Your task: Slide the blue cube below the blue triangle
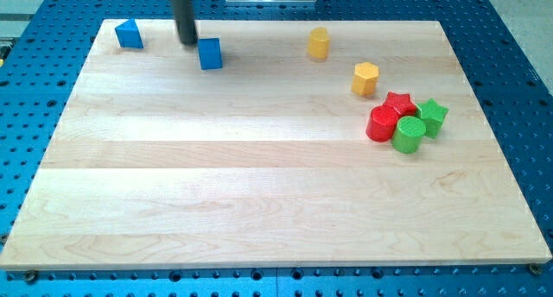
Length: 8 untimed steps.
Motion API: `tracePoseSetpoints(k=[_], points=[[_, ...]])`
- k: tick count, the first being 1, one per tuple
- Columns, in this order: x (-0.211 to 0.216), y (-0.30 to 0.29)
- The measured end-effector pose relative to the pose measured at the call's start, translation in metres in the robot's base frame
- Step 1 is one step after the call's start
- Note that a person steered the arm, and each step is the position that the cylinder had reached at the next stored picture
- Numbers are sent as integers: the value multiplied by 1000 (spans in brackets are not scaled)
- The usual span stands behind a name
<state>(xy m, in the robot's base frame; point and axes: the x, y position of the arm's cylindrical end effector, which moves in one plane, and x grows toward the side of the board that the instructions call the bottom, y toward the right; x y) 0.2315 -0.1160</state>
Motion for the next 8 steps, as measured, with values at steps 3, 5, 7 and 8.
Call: tracePoseSetpoints(k=[3,5,7,8], points=[[64,27],[55,-61],[49,-70],[45,-70]])
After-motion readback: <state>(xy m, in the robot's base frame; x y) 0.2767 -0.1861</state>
